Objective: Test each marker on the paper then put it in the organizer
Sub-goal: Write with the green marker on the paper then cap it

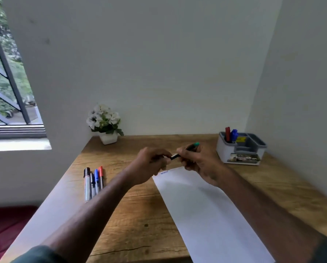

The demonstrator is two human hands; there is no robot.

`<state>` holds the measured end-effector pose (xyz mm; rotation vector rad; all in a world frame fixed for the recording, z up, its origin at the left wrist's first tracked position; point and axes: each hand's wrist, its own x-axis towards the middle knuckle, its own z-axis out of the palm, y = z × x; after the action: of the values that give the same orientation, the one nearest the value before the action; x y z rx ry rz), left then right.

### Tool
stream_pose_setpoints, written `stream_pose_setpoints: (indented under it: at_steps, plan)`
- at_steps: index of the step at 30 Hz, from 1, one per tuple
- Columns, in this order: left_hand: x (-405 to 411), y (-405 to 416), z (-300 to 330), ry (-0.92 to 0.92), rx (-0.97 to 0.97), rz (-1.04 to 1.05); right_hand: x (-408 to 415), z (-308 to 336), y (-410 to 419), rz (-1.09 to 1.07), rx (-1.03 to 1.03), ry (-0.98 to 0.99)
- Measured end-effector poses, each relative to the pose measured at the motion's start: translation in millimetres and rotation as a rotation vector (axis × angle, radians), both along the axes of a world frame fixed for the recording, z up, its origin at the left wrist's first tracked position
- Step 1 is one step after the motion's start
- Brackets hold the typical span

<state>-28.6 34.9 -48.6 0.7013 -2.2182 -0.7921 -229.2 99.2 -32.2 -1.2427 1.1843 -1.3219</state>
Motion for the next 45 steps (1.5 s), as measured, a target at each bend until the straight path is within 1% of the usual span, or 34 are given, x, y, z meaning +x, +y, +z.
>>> stream_pose_setpoints:
  at_steps: [2, 3, 11, 15, 17, 19, 21, 24, 26, 29, 31, 34, 36, 39, 43, 45]
  plan:
    - [-7.6, 1.9, 2.1, -0.018, 0.057, -0.090, -2.3, -4.3, 1.1, -0.030, -0.005, 0.077]
    - [-10.4, 3.0, 3.5, -0.028, 0.079, -0.129, -4.3, -5.3, 0.7, -0.051, -0.007, 0.079]
    - [-21.9, -2.5, 14.3, -0.033, 0.209, -0.320, -18.4, -7.2, -1.5, -0.048, -0.064, -0.037]
    - [-26.8, -10.3, 14.9, -0.052, 0.282, -0.356, -26.6, -10.2, -0.7, -0.026, -0.119, -0.065]
    - [-27.2, -12.5, 15.4, -0.049, 0.356, -0.405, -30.1, -11.3, -0.4, 0.002, -0.153, -0.084]
    - [-25.7, -13.6, 14.8, -0.026, 0.471, -0.463, -36.0, -11.3, -0.5, 0.034, -0.172, -0.108]
    - [-23.8, -13.9, 9.8, 0.006, 0.546, -0.477, -43.5, -12.0, -0.5, 0.054, -0.180, -0.127]
    - [-21.6, -17.2, -2.1, 0.024, 0.494, -0.342, -51.6, -14.3, -1.4, 0.006, -0.193, -0.144]
    - [-20.9, -20.9, -4.8, -0.009, 0.339, -0.191, -57.3, -16.0, -3.8, -0.087, -0.208, -0.160]
    - [-17.7, -32.2, -7.6, -0.144, 0.046, 0.078, -63.5, -19.9, -7.4, -0.250, -0.267, -0.151]
    - [-14.7, -38.7, -8.6, -0.283, -0.043, 0.187, -58.4, -23.9, -8.4, -0.322, -0.268, -0.075]
    - [-15.8, -39.8, -7.9, -0.471, -0.038, 0.176, -37.8, -33.6, -7.5, -0.281, -0.156, 0.055]
    - [-18.0, -36.9, -7.4, -0.539, 0.003, 0.118, -26.9, -40.0, -4.8, -0.226, -0.079, 0.142]
    - [-19.0, -35.9, -9.4, -0.637, 0.045, 0.057, -23.3, -45.0, 0.3, -0.200, -0.069, 0.298]
    - [-18.1, -36.5, -8.9, -0.660, 0.049, 0.053, -26.1, -44.0, -11.1, -0.286, -0.106, 0.498]
    - [-17.9, -36.3, -9.2, -0.659, 0.046, 0.046, -27.9, -42.1, -19.8, -0.317, -0.100, 0.533]
